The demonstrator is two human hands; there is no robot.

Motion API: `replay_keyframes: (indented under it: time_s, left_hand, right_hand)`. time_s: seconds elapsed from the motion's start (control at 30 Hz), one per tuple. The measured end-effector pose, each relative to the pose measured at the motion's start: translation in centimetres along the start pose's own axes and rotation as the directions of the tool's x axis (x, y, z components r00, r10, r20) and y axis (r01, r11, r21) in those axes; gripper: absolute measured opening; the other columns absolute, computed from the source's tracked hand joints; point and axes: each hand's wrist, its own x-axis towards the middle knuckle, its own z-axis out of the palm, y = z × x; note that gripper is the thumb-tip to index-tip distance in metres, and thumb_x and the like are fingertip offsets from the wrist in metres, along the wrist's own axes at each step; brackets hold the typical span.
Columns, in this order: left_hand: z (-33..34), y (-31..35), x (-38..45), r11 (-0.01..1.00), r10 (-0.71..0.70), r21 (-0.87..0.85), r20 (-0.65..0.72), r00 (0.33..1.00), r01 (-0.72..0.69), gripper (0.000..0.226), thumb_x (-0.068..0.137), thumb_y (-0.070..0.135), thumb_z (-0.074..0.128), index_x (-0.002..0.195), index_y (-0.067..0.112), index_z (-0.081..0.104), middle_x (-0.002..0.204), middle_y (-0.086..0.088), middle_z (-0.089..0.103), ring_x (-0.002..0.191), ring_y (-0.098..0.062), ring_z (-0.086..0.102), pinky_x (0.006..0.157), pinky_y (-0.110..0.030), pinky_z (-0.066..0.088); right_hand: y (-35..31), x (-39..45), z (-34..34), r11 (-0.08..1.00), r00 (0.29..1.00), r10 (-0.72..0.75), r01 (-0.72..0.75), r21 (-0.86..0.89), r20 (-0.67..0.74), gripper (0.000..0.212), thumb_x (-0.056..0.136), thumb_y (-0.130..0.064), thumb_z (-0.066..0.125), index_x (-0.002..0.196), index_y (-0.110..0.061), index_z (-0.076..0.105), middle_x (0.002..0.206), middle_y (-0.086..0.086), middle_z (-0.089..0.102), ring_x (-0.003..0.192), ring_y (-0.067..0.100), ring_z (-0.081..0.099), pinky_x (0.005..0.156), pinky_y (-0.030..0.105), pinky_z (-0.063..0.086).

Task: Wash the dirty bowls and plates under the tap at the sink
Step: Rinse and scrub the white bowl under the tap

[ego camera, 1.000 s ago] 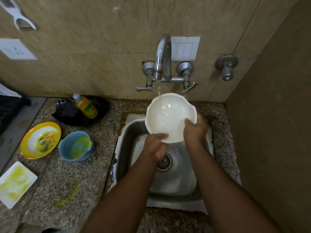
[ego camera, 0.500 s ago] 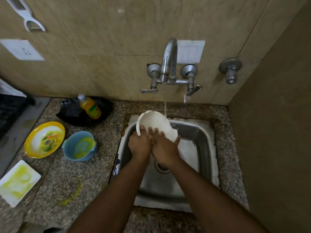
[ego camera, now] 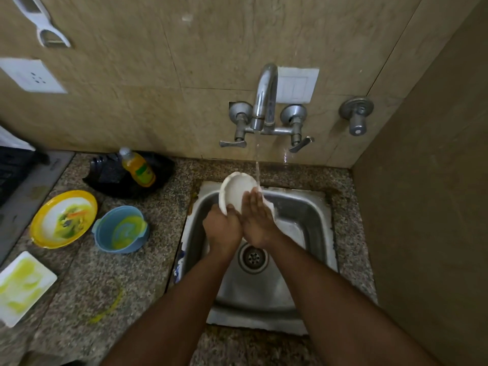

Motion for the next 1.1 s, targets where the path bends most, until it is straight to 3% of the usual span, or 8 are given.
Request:
replay_keyframes:
  time_s: [0.3,0.5,0.57,0.63,0.7,0.8,0.93,1.1]
  left_hand:
    - [-0.8,0.4,2.0,0.987,-0.118,0.101,-0.038,0.992,0.121,0.033,0.102,0.017,0.053,0.126,-0.001,0.067,0.120,-0.022,0.071,0.111,-0.040,0.066,0.094,-0.045,0.052]
    - [-1.6,-0.1,2.7,0.959,-0.202,-0.165,0.181,0.963,0.232,0.041,0.082,0.000,0.071,0.123,0.006,0.070,0.106,-0.014,0.069,0.099,-0.035,0.066,0.079,-0.048,0.059]
    - [-2.0,0.1,2.9,0.878,-0.293,-0.278,0.329,0.898,0.389,0.038,0.079,-0.012,0.069,0.110,0.009,0.069,0.103,-0.013,0.069,0.094,-0.034,0.064,0.085,-0.056,0.059]
    - [-2.4,0.1,3.0,0.808,-0.344,-0.291,0.474,0.811,0.513,0.031,0.079,-0.017,0.065,0.098,0.007,0.069,0.101,-0.013,0.070,0.088,-0.033,0.065,0.089,-0.059,0.057]
    - [-2.8,-0.1,3.1,0.790,-0.362,-0.240,0.561,0.745,0.564,0.023,0.083,-0.010,0.067,0.100,0.005,0.070,0.112,-0.020,0.072,0.094,-0.038,0.068,0.090,-0.064,0.056]
    - [-2.5,-0.2,3.2,0.755,-0.349,-0.254,0.626,0.698,0.605,0.006,0.101,0.013,0.061,0.105,0.010,0.064,0.112,-0.015,0.070,0.097,-0.036,0.066,0.071,-0.055,0.058]
    - [-0.5,-1.3,4.3,0.929,-0.322,-0.044,0.398,0.859,0.368,0.032,0.091,0.017,0.075,0.119,0.002,0.069,0.106,-0.014,0.071,0.092,-0.033,0.068,0.075,-0.052,0.062]
    - [3.4,-3.3,5.8,0.964,-0.266,0.086,0.397,0.878,0.253,0.063,0.090,0.064,0.059,0.122,0.010,0.070,0.118,-0.014,0.073,0.106,-0.034,0.069,0.095,-0.050,0.058]
  right_hand:
    - [0.0,-3.9,-0.5,0.984,0.977,0.001,-0.038,0.172,0.214,0.049,0.111,-0.042,0.031,0.152,-0.021,0.048,0.157,0.005,0.046,0.147,0.027,0.039,0.121,0.044,0.028]
    - [5.3,-2.2,-2.5,0.984,1.000,-0.027,0.029,-0.174,0.013,0.083,0.103,-0.040,0.045,0.164,-0.024,-0.009,0.163,-0.005,-0.036,0.152,0.027,-0.031,0.123,0.065,0.003]
    - [5.3,-1.9,-3.4,1.000,0.992,0.006,-0.007,-0.007,-0.125,0.097,0.098,-0.023,0.056,0.161,-0.020,-0.018,0.162,0.001,-0.040,0.156,0.032,-0.018,0.125,0.055,0.016]
    - [4.7,-1.7,-4.9,0.944,0.980,0.147,-0.099,0.314,-0.133,0.095,0.097,-0.011,0.058,0.163,-0.020,-0.010,0.171,0.006,0.003,0.152,0.037,0.024,0.113,0.045,0.039]
    - [4.4,-1.5,-6.0,0.727,0.964,0.266,-0.191,0.660,-0.013,0.074,0.097,-0.005,0.057,0.162,-0.020,0.024,0.143,0.008,0.053,0.124,0.035,0.058,0.096,0.048,0.054]
    - [4.0,-1.9,-6.4,0.514,0.932,0.344,-0.291,0.807,0.116,0.048,0.097,0.002,0.047,0.139,-0.019,0.056,0.108,0.008,0.070,0.093,0.032,0.069,0.079,0.050,0.059]
    - [2.9,-2.5,-7.4,0.584,0.884,0.467,-0.329,0.742,0.024,0.038,0.098,-0.007,0.038,0.124,-0.024,0.060,0.095,0.009,0.067,0.084,0.035,0.069,0.074,0.065,0.060]
    - [1.9,-3.8,-9.0,0.786,0.864,0.448,-0.257,0.562,-0.232,0.051,0.087,-0.012,0.046,0.134,-0.026,0.061,0.120,0.011,0.064,0.098,0.037,0.065,0.052,0.045,0.062]
